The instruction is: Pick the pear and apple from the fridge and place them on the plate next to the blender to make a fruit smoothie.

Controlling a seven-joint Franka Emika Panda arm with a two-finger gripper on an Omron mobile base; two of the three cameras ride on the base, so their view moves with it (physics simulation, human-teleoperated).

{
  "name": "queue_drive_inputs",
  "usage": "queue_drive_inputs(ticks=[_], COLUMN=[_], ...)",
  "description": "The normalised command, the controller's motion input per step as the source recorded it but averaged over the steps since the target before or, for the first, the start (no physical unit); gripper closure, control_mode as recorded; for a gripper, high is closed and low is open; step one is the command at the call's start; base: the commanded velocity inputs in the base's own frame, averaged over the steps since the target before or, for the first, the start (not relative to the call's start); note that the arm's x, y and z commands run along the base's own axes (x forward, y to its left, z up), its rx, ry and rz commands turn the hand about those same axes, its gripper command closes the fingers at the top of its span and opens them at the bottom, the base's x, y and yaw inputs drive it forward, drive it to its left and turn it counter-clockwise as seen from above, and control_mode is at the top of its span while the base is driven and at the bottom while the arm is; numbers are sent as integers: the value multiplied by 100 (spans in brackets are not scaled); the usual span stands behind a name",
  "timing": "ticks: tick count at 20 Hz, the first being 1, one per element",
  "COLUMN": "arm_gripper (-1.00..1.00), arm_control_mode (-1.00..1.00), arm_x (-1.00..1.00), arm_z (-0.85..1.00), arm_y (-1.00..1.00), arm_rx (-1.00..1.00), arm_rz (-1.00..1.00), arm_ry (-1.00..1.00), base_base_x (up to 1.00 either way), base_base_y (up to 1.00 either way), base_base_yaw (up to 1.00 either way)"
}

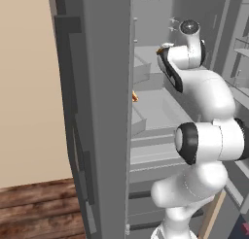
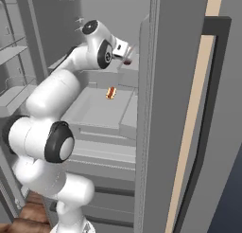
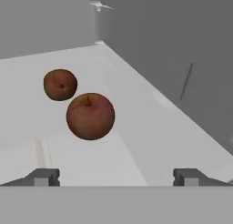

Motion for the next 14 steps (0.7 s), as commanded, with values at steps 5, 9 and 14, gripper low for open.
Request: queue_drive_inputs(ticks=[5, 9, 14], arm_gripper=[-100, -100, -100], arm_control_mode=[-100, -100, -100], arm_x=[73, 86, 62], arm_z=[-37, -21, -20], arm_y=[-2, 0, -8], arm_rx=[2, 0, 0], arm_rz=[0, 0, 0], arm_ry=[8, 2, 0], base_base_x=[0, 0, 0], base_base_y=[0, 0, 0], base_base_yaw=[0, 0, 0])
